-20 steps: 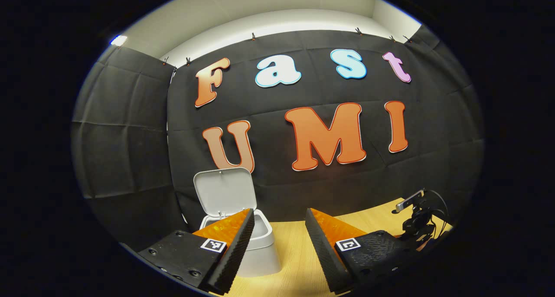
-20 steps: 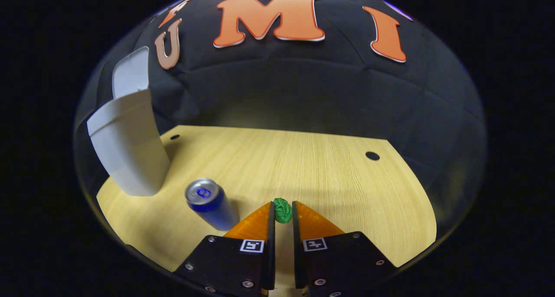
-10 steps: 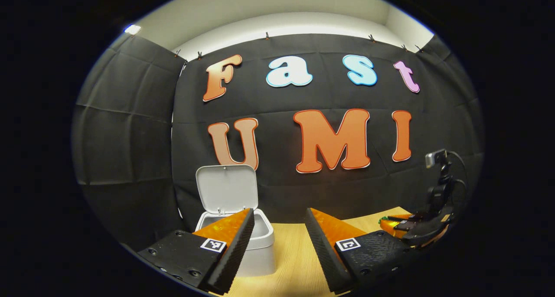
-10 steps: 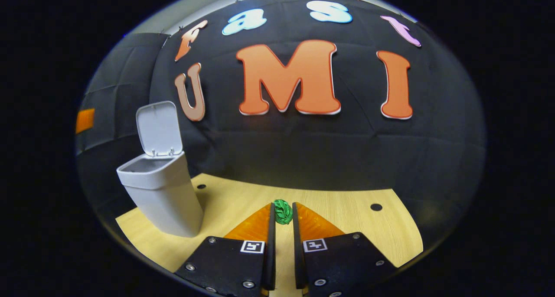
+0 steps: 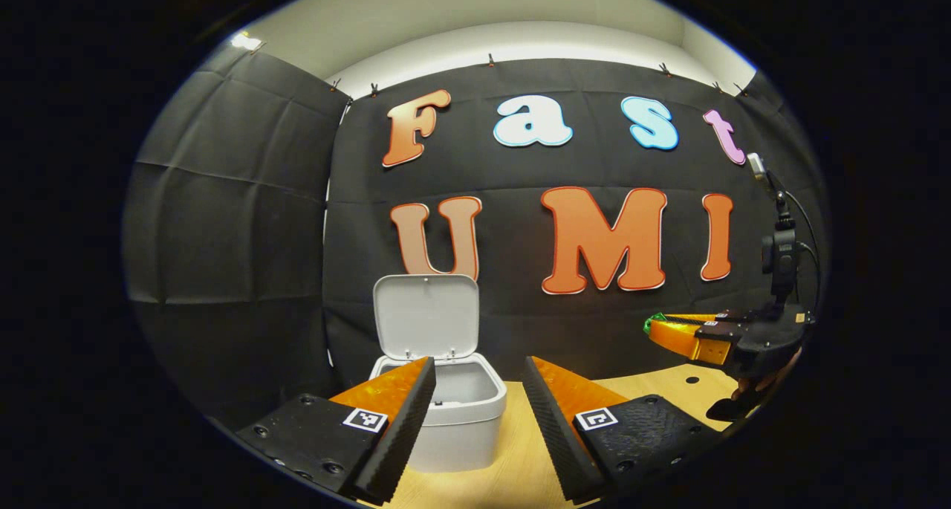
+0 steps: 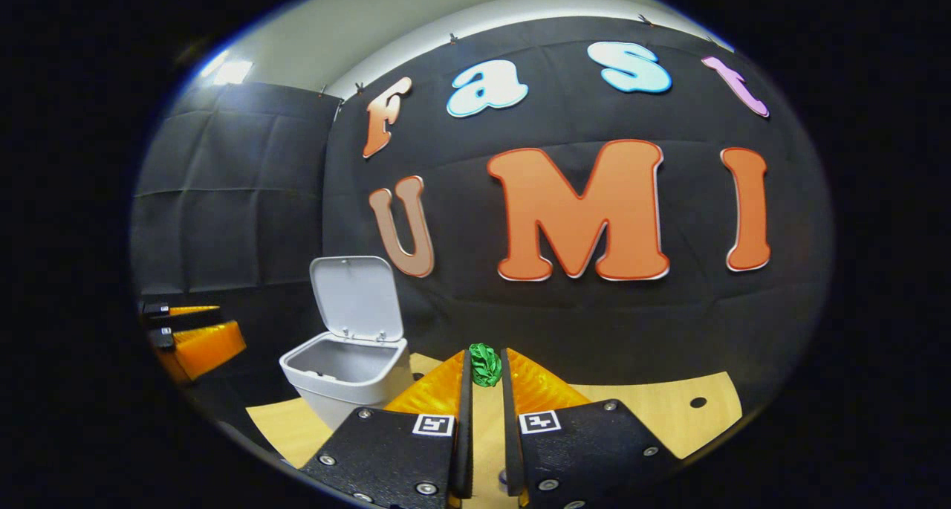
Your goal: Press the lid of the desktop garbage bin to open it, pick up the crumpled paper on the desktop and throw it into the bin, then pick up the pop can on the desktop and drop it into the bin, and finally close the garbage bin lid.
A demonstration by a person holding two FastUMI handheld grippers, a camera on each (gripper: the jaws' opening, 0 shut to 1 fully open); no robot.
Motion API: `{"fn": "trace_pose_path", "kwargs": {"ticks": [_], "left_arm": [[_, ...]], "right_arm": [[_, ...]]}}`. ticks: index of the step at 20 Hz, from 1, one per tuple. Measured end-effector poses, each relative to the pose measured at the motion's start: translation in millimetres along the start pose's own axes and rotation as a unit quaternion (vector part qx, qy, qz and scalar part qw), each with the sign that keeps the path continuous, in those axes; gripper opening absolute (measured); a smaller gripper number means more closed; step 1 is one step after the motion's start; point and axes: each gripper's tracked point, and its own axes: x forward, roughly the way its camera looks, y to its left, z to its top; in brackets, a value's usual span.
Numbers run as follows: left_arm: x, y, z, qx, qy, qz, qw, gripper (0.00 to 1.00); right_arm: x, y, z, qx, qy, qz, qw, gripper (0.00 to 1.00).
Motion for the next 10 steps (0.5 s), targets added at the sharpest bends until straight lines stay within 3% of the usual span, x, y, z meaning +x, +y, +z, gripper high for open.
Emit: {"fn": "trace_pose_path", "kwargs": {"ticks": [4, 5, 6, 8, 9, 10], "left_arm": [[-8.4, 42.3, -6.1, -0.002, 0.001, 0.04, 0.999, 0.77], [-10.1, 54.1, -7.3, -0.001, 0.002, 0.051, 0.999, 0.82], [-12.8, 65.4, -9.2, -0.001, 0.002, 0.062, 0.998, 0.77], [-18.1, 87.3, -14.3, 0.001, 0.006, 0.082, 0.997, 0.77], [-21.2, 99.3, -16.5, 0.004, 0.008, 0.093, 0.996, 0.82], [-22.7, 110.4, -18.5, 0.006, 0.011, 0.101, 0.995, 0.77]], "right_arm": [[25.8, 52.7, -1.1, -0.006, 0.002, 0.048, 0.999, 0.17], [33.1, 65.6, -3.8, -0.007, 0.005, 0.057, 0.998, 0.17], [40.2, 77.1, -6.3, -0.007, 0.007, 0.067, 0.998, 0.17], [53.7, 99.2, -10.3, -0.008, 0.012, 0.083, 0.996, 0.17], [62.8, 110.4, -14.0, -0.009, 0.013, 0.09, 0.996, 0.17], [71.3, 120.6, -17.3, -0.01, 0.016, 0.096, 0.995, 0.17]]}}
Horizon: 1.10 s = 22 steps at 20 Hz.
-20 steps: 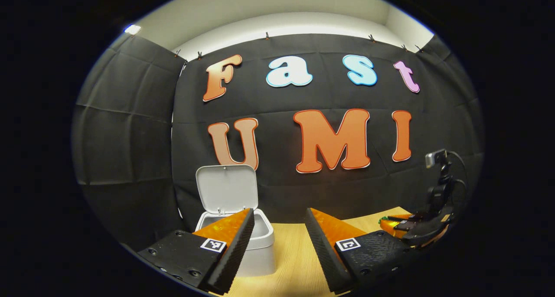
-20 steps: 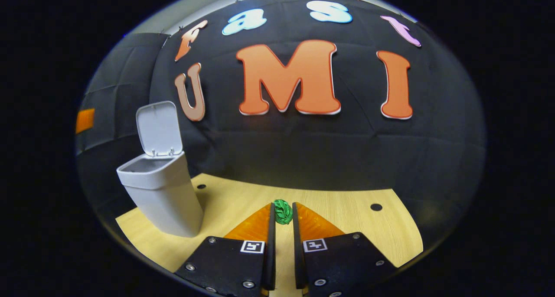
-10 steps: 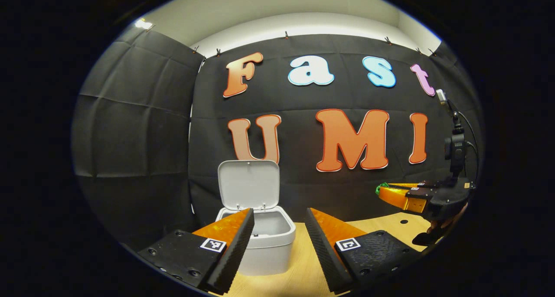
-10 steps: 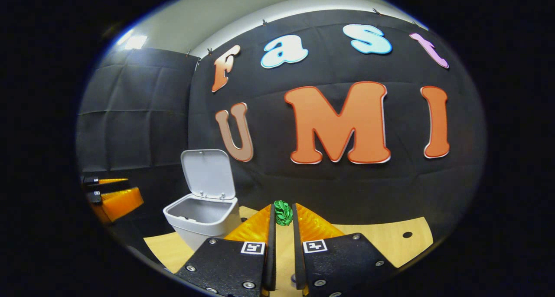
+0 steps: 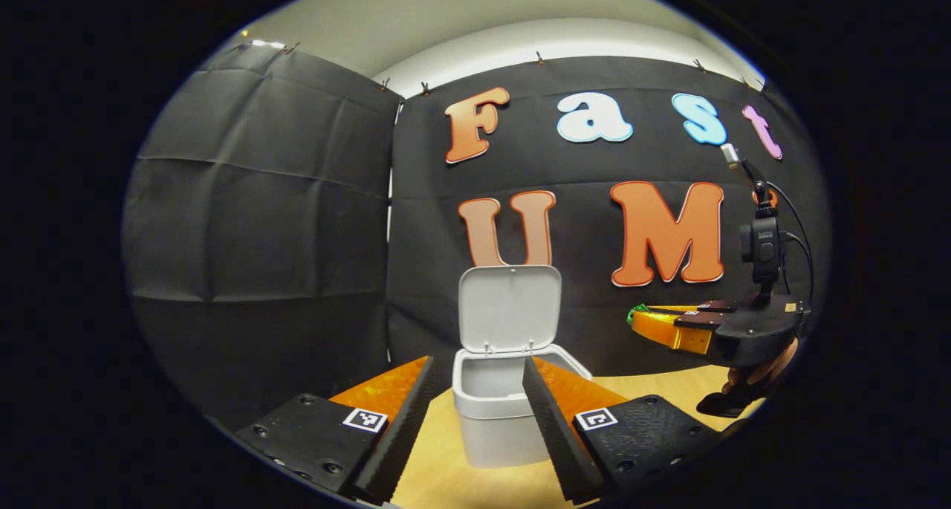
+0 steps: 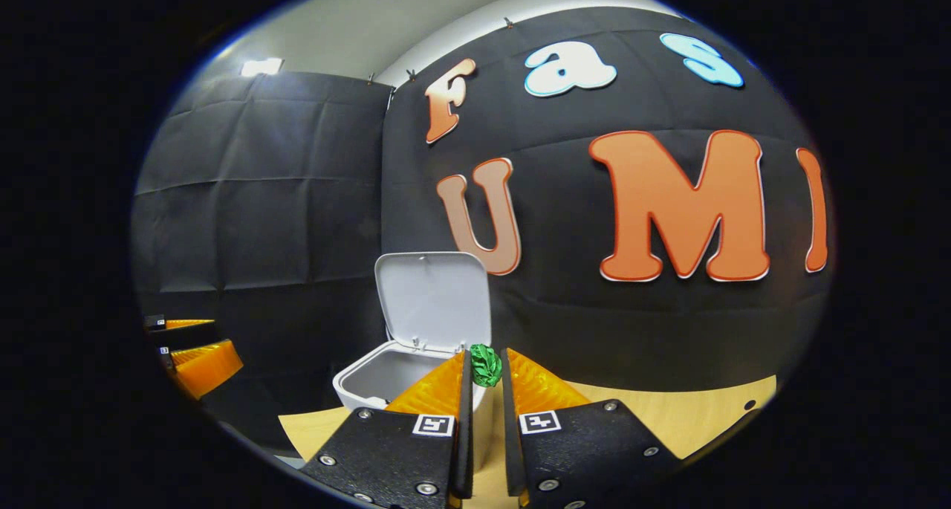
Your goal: Press the lid of the desktop garbage bin to open it, pick up the crumpled paper on the desktop and throw it into the bin, then pick up the pop can on the desktop and drop it into the bin, and finally close the garbage bin lid.
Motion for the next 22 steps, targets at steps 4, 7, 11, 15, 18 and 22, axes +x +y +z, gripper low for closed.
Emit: {"fn": "trace_pose_path", "kwargs": {"ticks": [4, 7, 11, 15, 18, 22], "left_arm": [[3.3, 38.9, -10.9, 0.009, 0.011, 0.029, 0.999, 0.77], [8.3, 58.8, -15.2, 0.018, 0.018, 0.043, 0.999, 0.77], [20.0, 67.7, -20.7, 0.022, 0.023, 0.043, 0.999, 0.76], [31.9, 59.8, -25.1, 0.023, 0.027, 0.027, 0.999, 0.76], [42.2, 48.4, -28.8, 0.017, 0.032, 0.012, 0.999, 0.77], [50.1, 27.1, -29.6, 0.015, 0.033, -0.01, 0.999, 0.77]], "right_arm": [[39.2, 28.0, -13.2, 0.001, 0.011, 0.017, 1.0, 0.17], [62.5, 47.7, -24.1, -0.002, 0.017, 0.029, 0.999, 0.17], [81.6, 55.6, -33.5, -0.023, 0.016, 0.026, 0.999, 0.23], [88.8, 51.2, -44.2, -0.032, 0.023, 0.02, 0.999, 0.33], [90.3, 40.3, -48.2, -0.028, 0.03, 0.019, 0.999, 0.41], [87.8, 33.4, -52.2, -0.009, 0.035, 0.029, 0.999, 0.81]]}}
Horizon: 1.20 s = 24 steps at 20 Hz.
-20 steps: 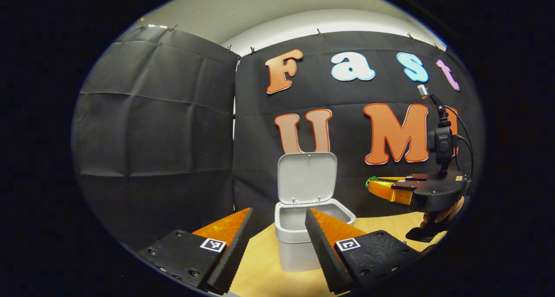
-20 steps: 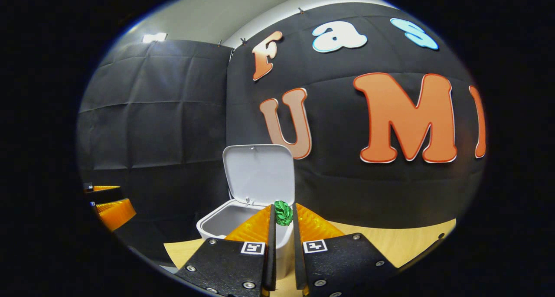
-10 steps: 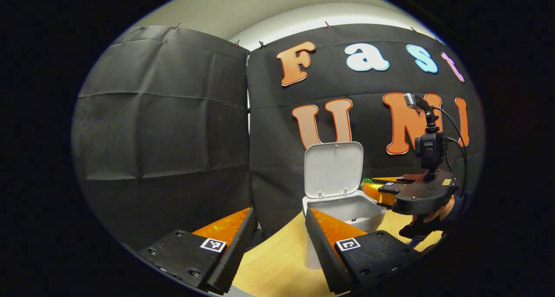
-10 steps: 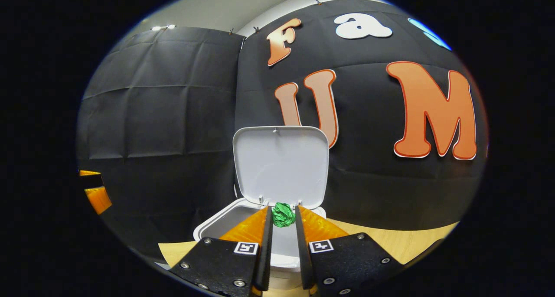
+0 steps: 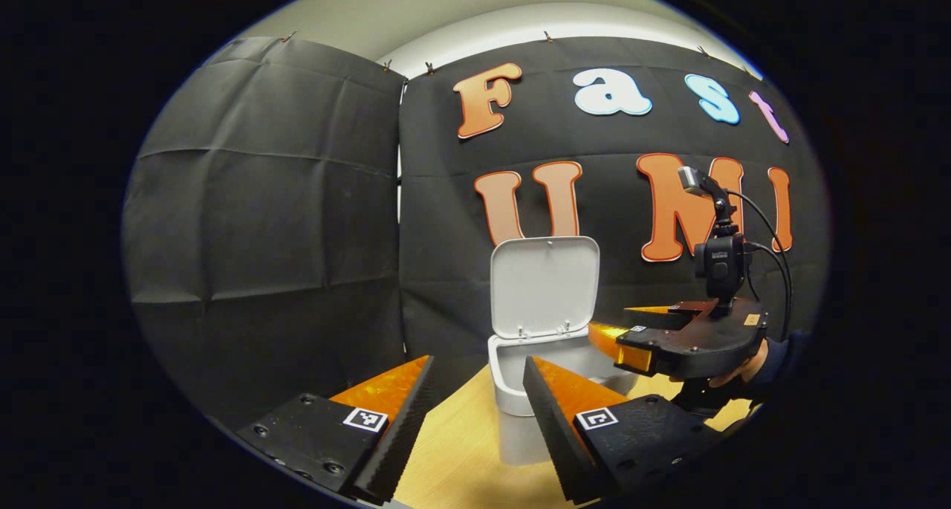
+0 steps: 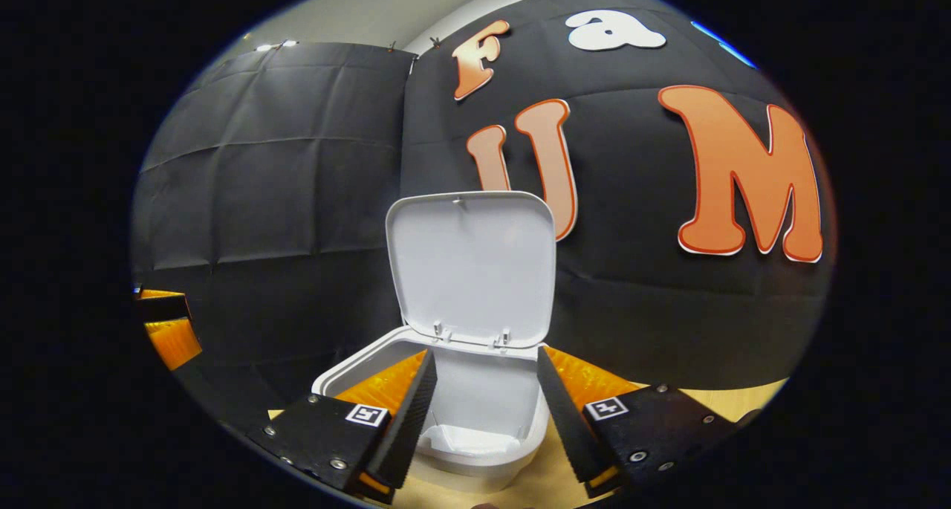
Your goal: Press the lid of the desktop garbage bin to open it, pick up the crumpled paper on the desktop and throw it into the bin, then pick up the pop can on the desktop and drop it into the bin, and finally close the garbage bin lid.
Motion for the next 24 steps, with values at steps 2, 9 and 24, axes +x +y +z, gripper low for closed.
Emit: {"fn": "trace_pose_path", "kwargs": {"ticks": [2, 9, 24], "left_arm": [[3.2, -11.3, 0.0, 0.0, -0.001, -0.011, 1.0, 0.77], [0.5, -89.6, 17.8, 0.001, -0.055, -0.101, 0.993, 0.78], [-38.7, -308.5, -42.4, -0.007, -0.014, -0.3, 0.954, 0.94]], "right_arm": [[-11.1, -7.8, 6.7, -0.001, -0.014, -0.007, 1.0, 0.9], [-86.9, -66.0, 19.4, -0.017, -0.06, -0.084, 0.995, 0.93], [-266.2, -189.0, 8.0, -0.016, -0.056, -0.236, 0.97, 0.94]]}}
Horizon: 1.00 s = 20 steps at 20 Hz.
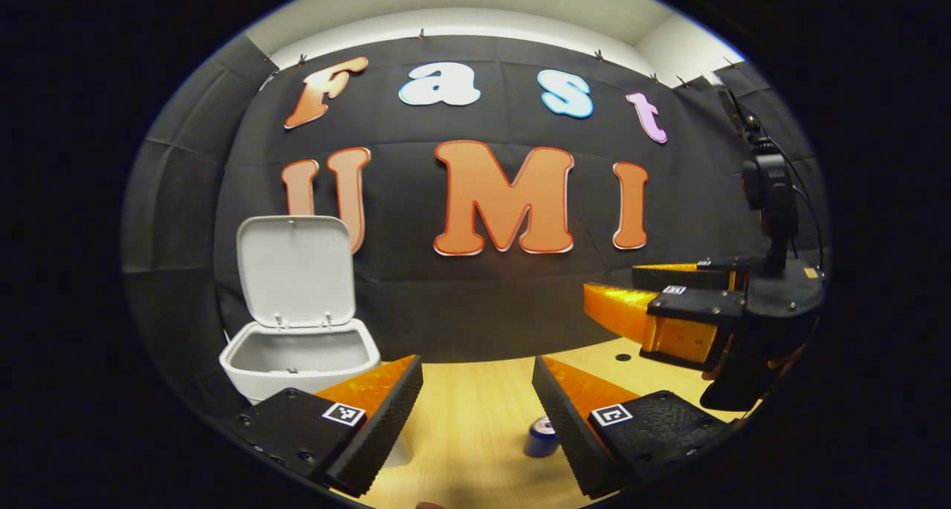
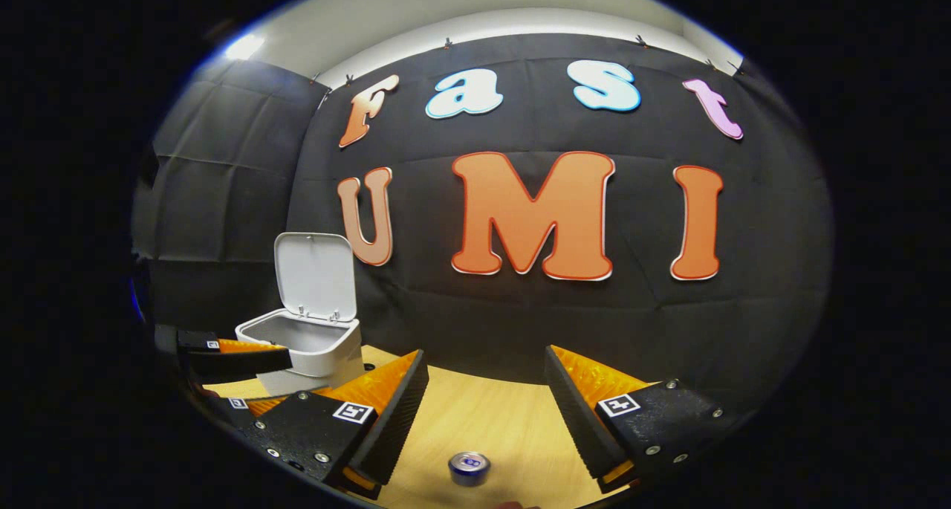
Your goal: Press the lid of the desktop garbage bin to open it, pick up the crumpled paper on the desktop and throw it into the bin, then pick up the pop can on the desktop and drop it into the bin, and finally close the garbage bin lid.
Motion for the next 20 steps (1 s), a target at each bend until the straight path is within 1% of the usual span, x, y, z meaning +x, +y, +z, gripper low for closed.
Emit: {"fn": "trace_pose_path", "kwargs": {"ticks": [6, 7, 8, 10, 16, 19, 20], "left_arm": [[19.9, -46.8, -29.5, 0.02, 0.023, -0.038, 0.999, 0.95], [24.0, -50.9, -36.3, 0.023, 0.028, -0.04, 0.999, 0.99], [28.5, -55.6, -43.8, 0.024, 0.036, -0.047, 0.998, 0.95], [35.4, -64.3, -58.1, 0.03, 0.044, -0.053, 0.997, 0.95], [59.1, -92.0, -135.6, 0.044, 0.11, -0.067, 0.991, 0.96], [72.1, -95.5, -174.9, 0.043, 0.151, -0.071, 0.985, 0.96], [75.9, -94.9, -194.2, 0.042, 0.179, -0.068, 0.981, 0.96]], "right_arm": [[-30.0, -44.9, -3.0, 0.001, 0.006, -0.041, 0.999, 0.94], [-34.7, -50.5, -2.9, 0.003, 0.007, -0.049, 0.999, 0.94], [-40.6, -56.7, -3.4, 0.005, 0.006, -0.055, 0.998, 0.94], [-50.8, -67.5, -1.6, 0.008, 0.004, -0.07, 0.998, 0.94], [-73.6, -93.8, -3.4, 0.008, 0.008, -0.107, 0.994, 0.94], [-83.3, -105.6, -5.5, 0.008, 0.014, -0.122, 0.992, 0.94], [-86.1, -108.8, -5.8, 0.01, 0.015, -0.126, 0.992, 0.94]]}}
